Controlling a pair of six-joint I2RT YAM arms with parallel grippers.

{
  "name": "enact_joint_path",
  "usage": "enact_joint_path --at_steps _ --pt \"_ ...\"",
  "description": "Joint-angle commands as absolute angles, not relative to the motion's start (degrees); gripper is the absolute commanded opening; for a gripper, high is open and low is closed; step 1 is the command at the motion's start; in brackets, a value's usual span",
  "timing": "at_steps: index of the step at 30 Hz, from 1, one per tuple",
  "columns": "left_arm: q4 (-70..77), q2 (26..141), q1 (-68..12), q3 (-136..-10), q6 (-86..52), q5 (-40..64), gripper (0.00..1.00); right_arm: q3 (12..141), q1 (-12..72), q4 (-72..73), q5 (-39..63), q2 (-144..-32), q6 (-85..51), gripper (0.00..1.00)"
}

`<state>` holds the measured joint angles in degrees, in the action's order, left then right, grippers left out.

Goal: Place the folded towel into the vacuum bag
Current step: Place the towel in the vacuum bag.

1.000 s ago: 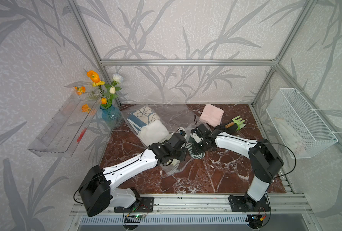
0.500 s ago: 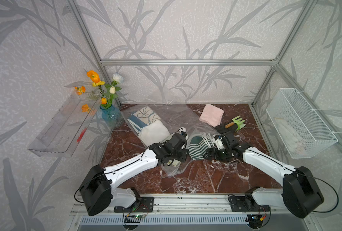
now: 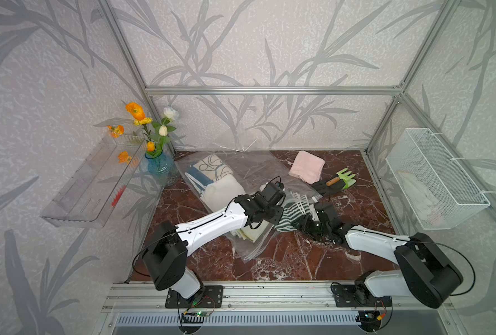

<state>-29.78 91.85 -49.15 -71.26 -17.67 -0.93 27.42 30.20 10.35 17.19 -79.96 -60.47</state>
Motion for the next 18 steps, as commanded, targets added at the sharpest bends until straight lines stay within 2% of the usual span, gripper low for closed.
enact_joint_path --at_steps 1,8,12,15,18 --pt "-32.1 95.5 -49.1 -75.5 -13.4 -2.2 0.41 29.7 30.5 15.6 12.2 -81.7 -64.1 0.50" --pt "-32.1 101.1 -48.9 -80.1 -10.2 -4.1 0.26 36.1 31.2 13.2 10.9 -84.9 -60.6 0.21" --pt "-32.6 101.7 -48.6 -82.3 -9.7 -4.5 0.00 40.9 31.8 8.6 10.1 -86.8 -56.2 0.10" --pt "-31.7 99.6 -48.5 -82.6 -10.7 -3.5 0.00 42.2 32.3 9.4 10.5 -89.6 -55.4 0.08" --pt "-30.0 97.8 -48.4 -82.8 -11.5 -0.9 0.00 44.3 33.5 8.0 6.7 -93.3 -52.9 0.07"
